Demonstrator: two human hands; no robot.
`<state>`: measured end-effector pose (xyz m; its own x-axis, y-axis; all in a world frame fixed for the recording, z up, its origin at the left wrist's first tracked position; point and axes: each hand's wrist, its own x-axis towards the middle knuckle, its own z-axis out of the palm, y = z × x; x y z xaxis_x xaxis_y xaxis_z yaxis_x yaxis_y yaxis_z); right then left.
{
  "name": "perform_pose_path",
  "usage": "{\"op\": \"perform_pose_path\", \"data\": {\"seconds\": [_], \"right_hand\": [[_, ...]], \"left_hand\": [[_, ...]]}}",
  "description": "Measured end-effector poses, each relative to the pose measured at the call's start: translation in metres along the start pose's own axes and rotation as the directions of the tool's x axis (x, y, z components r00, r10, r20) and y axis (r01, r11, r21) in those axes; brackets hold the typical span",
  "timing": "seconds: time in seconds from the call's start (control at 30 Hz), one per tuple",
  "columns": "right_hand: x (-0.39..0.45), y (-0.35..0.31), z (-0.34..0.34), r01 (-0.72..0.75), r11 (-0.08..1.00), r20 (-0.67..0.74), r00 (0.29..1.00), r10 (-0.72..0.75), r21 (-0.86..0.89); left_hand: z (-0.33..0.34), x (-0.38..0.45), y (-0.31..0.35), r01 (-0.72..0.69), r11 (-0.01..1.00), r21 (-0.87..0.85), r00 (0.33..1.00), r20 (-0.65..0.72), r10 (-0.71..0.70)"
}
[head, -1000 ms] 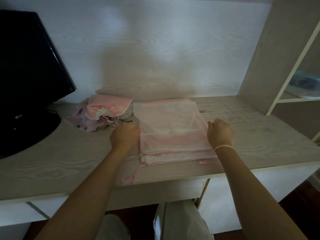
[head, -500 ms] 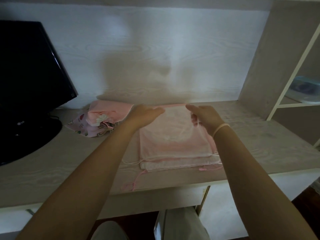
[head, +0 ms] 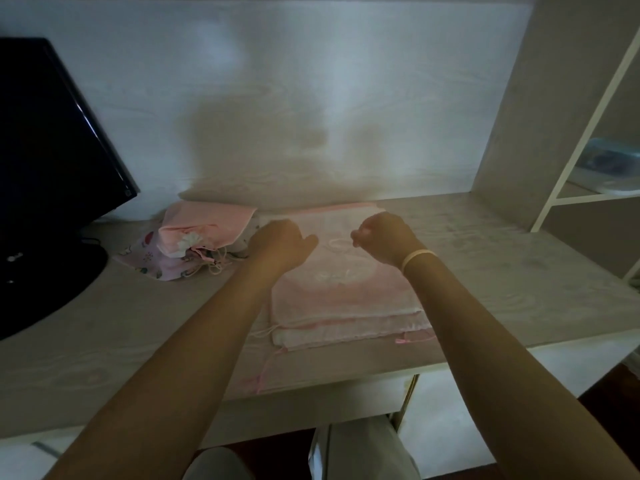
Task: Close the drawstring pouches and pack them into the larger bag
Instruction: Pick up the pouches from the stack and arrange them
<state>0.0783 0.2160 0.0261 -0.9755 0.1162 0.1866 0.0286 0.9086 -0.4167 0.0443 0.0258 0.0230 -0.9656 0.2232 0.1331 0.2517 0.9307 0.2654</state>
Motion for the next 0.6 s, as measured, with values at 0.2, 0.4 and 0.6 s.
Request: {"op": "perform_pose_path", "data": {"seconds": [0.2,0.4,0.6], "right_hand": [[-0.013,-0.016,0.022,0.029,0.964,0.277,0.960,0.047,-0.263],[-0.016,-0.019,0.032,0.034,0.982,0.275,0.961,0.019,-0.185],[-0.017,-0.018,0.035,-0.013,0.996,0.295,0.955,0.039,-0.089]], "left_hand": [[0.015,-0.015,0.004,0.017,0.983,0.182,0.980,0.191,-0.052],[0.024,-0.018,0.005,0.097,0.994,0.044,0.962,0.252,-0.105],[0.022,-0.025,0.011,0.021,0.949,-0.313,1.000,0.025,-0.014]]}}
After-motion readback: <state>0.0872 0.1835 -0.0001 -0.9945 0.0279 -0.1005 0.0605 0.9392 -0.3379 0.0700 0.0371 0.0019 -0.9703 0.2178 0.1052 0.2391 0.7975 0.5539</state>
